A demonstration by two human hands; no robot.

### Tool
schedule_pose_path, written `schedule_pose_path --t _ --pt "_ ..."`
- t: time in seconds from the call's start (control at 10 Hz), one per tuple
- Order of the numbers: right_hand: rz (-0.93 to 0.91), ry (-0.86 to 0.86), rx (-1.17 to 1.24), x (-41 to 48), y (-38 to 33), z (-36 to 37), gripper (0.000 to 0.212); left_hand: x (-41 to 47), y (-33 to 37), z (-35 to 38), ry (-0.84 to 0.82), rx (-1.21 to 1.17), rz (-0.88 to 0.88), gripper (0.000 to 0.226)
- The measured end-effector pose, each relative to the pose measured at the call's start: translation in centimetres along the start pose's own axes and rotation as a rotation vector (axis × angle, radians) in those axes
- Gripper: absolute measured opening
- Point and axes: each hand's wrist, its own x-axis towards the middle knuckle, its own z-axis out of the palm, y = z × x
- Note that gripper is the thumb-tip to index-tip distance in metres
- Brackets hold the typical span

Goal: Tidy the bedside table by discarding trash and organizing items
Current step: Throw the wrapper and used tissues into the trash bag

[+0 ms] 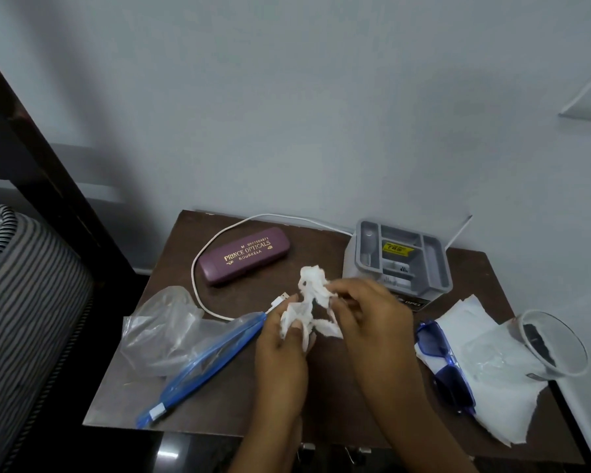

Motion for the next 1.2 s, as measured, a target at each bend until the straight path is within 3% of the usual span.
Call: schedule_pose_path --t 0.1,0.2,0.3,0.4,0.5,0.6,0.7,0.9,1.2 --pt "0.323 -0.226 0.371 -2.1 -0.7 -1.4 0.022 -0.1 0.6 0.6 -0.049 -0.279 -0.109 0.026" --pt "0.428 -0.272 0.438 -3.5 0.0 -1.8 0.016 -0.7 0.5 0.0 -0.028 -0.385 -0.102 0.075" --pt "0.410 -0.201 0.364 -4.5 0.9 -1.9 0.020 -1.2 2.3 1.5 -0.110 -0.541 -0.328 0.061" --pt "0.317 -0.063 0.171 -5.4 1.7 -2.1 0.029 -1.6 0.6 0.9 -0.270 -0.374 -0.264 0.019" --pt "0.181 0.034 0.168 -6.0 2.6 -2.7 0.059 -2.5 1.5 1.8 -0.320 -0.295 -0.217 0.019" --pt "0.147 -0.049 0.347 -6.4 3.0 -4.0 0.061 -4.3 2.0 3.8 -0.368 -0.352 -0.217 0.028" --pt "0.166 0.000 0.463 -7.3 3.2 -6.1 0.049 -6.8 2.0 6.5 -0.346 -0.441 -0.193 0.030" --pt "0.235 0.202 0.375 -11.2 4.7 -13.8 0.035 -13.7 0.1 11.7 -0.511 -0.237 -0.123 0.027" --pt "0.626 0.286 0.298 -24.7 13.9 -22.3 0.023 -21.0 -11.3 19.2 -0.729 0.409 -0.233 0.021"
